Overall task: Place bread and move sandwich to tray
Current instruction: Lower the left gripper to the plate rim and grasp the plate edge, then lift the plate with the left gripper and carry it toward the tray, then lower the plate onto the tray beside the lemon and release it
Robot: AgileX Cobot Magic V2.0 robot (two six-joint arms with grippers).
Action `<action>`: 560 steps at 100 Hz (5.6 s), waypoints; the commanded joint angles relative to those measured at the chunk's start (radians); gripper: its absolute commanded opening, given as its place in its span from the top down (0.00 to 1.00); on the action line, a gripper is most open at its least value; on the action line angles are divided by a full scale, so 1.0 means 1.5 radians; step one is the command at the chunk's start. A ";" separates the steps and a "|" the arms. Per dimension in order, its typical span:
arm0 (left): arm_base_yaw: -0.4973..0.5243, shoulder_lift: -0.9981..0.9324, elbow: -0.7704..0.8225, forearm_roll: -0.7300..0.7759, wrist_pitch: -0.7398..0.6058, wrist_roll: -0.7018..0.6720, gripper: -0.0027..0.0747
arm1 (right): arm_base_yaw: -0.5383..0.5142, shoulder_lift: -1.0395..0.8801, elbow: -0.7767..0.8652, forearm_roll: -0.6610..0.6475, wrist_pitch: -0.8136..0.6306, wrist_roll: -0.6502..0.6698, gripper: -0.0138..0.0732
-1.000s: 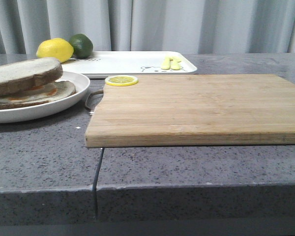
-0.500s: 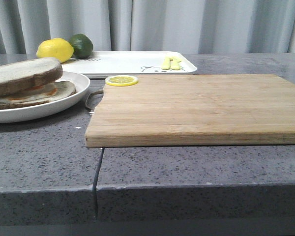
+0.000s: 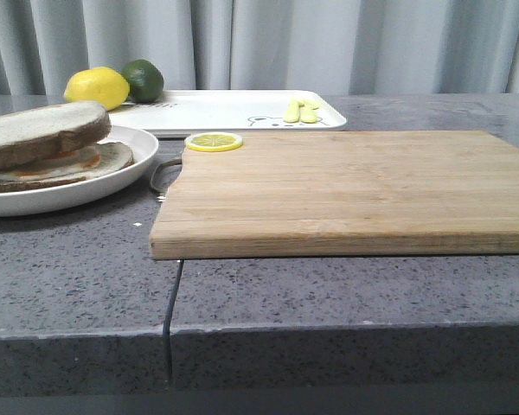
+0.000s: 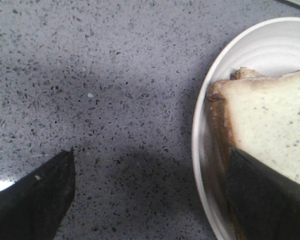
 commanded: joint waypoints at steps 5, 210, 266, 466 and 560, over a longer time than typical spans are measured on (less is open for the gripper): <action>0.000 -0.006 -0.021 -0.024 -0.029 -0.007 0.23 | -0.004 -0.002 -0.018 0.001 -0.047 0.000 0.40; -0.057 0.057 -0.021 -0.115 -0.016 -0.005 0.99 | -0.004 -0.002 -0.018 0.001 -0.046 0.000 0.40; -0.028 -0.077 -0.067 -0.232 -0.017 0.000 0.99 | -0.004 -0.002 -0.018 0.001 -0.046 0.000 0.40; -0.177 0.485 -0.756 -0.143 0.107 -0.215 0.99 | -0.004 -0.002 -0.018 0.002 -0.045 0.000 0.40; -0.188 0.538 -0.779 -0.109 0.063 -0.230 0.99 | -0.004 -0.002 -0.018 0.002 -0.047 0.000 0.40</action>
